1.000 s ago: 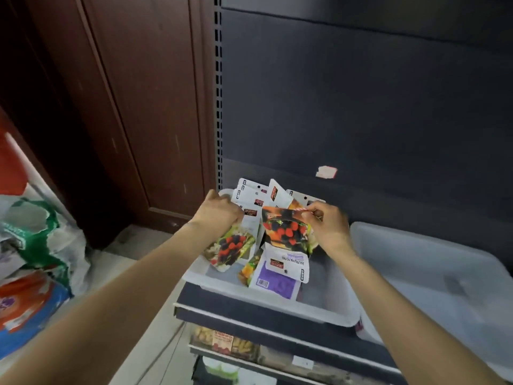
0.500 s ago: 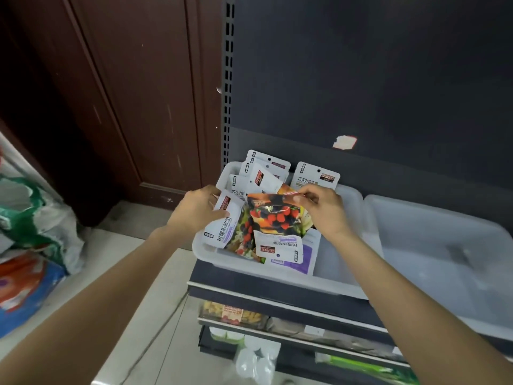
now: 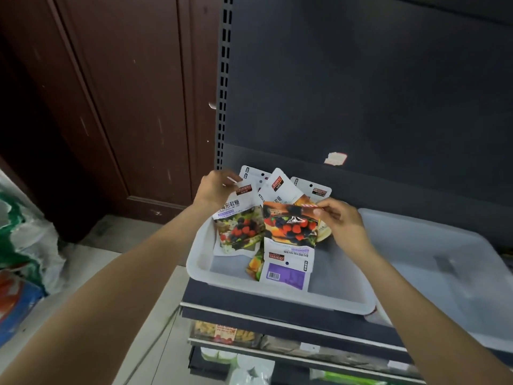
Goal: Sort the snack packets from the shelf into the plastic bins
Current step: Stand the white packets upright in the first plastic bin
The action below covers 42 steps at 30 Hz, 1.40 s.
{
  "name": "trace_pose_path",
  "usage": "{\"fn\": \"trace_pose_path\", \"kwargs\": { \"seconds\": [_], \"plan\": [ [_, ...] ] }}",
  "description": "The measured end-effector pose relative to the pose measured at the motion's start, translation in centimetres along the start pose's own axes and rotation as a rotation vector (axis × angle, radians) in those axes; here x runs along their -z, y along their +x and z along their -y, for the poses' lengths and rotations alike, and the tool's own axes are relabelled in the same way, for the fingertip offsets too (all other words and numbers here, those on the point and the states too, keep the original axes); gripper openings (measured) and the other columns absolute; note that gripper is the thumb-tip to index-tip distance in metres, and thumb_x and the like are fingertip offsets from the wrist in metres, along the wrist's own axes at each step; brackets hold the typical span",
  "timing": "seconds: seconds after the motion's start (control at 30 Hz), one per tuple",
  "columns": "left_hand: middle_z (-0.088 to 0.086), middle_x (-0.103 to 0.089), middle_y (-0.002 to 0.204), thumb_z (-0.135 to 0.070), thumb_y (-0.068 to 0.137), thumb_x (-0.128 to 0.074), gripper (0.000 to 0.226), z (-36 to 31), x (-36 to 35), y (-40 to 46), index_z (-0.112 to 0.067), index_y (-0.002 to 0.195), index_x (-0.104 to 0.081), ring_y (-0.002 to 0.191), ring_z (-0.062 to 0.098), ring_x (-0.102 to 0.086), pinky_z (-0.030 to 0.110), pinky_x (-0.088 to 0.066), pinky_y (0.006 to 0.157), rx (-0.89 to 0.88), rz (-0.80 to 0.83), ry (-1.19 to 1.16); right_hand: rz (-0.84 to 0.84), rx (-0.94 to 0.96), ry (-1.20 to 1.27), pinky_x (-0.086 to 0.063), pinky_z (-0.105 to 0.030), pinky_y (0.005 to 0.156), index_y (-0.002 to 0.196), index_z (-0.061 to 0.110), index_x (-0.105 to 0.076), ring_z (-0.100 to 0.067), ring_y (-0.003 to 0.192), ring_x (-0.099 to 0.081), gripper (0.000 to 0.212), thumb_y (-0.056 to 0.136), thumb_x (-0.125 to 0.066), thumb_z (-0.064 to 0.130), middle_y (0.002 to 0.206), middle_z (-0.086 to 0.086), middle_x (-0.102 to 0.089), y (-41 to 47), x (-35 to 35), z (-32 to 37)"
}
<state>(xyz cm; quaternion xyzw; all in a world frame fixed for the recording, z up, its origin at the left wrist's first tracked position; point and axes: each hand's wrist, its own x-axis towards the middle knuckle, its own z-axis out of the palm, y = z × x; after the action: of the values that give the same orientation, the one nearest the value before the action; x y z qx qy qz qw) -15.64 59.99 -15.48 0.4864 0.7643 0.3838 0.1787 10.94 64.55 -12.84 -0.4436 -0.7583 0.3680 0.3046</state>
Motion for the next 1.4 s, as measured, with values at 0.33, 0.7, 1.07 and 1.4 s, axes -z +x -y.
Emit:
{"fn": "trace_pose_path", "kwargs": {
  "seconds": [0.33, 0.7, 1.07, 1.4],
  "plan": [
    [0.012, -0.070, 0.103, -0.003, 0.089, -0.059, 0.017, 0.7, -0.5, -0.5, -0.010, 0.101, -0.069, 0.099, 0.023, -0.064, 0.021, -0.042, 0.076, -0.002, 0.034, 0.026, -0.022, -0.020, -0.015, -0.045, -0.016, 0.067, 0.085, 0.016, -0.060, -0.008, 0.081, -0.060, 0.012, 0.092, -0.058, 0.007, 0.082, 0.009, -0.063, -0.2, -0.3, -0.5],
    [0.007, -0.066, 0.108, -0.017, 0.099, -0.047, 0.023, -1.5, -0.3, -0.7, -0.012, 0.113, -0.064, 0.100, 0.024, -0.062, 0.029, -0.045, 0.072, 0.046, 0.189, -0.223, -0.034, -0.103, 0.060, -0.050, -0.032, 0.078, 0.086, 0.014, -0.065, -0.021, 0.086, -0.064, 0.012, 0.090, -0.060, 0.004, 0.085, -0.002, -0.068, -0.6, -3.1, -0.3],
    [0.002, -0.040, 0.144, -0.029, 0.079, -0.073, 0.081, 2.3, -0.3, -4.5, -0.029, 0.146, -0.027, 0.130, 0.026, -0.038, 0.048, -0.033, 0.106, -0.145, 0.352, 0.366, 0.188, -0.158, -0.276, -0.042, -0.025, 0.083, 0.114, 0.010, -0.057, -0.024, 0.104, -0.060, 0.026, 0.089, -0.062, 0.014, 0.112, -0.007, -0.065, -0.4, -10.3, -1.1],
    [0.003, -0.042, 0.142, -0.026, 0.086, -0.065, 0.061, 1.8, -0.6, -4.8, -0.026, 0.140, -0.038, 0.126, 0.025, -0.043, 0.046, -0.037, 0.104, -0.196, 0.311, 0.464, 0.175, -0.070, -0.334, -0.046, -0.036, 0.096, 0.125, 0.012, -0.052, -0.025, 0.112, -0.058, 0.040, 0.088, -0.064, 0.017, 0.121, -0.009, -0.061, 0.1, -9.4, -0.8]
  ]
}}
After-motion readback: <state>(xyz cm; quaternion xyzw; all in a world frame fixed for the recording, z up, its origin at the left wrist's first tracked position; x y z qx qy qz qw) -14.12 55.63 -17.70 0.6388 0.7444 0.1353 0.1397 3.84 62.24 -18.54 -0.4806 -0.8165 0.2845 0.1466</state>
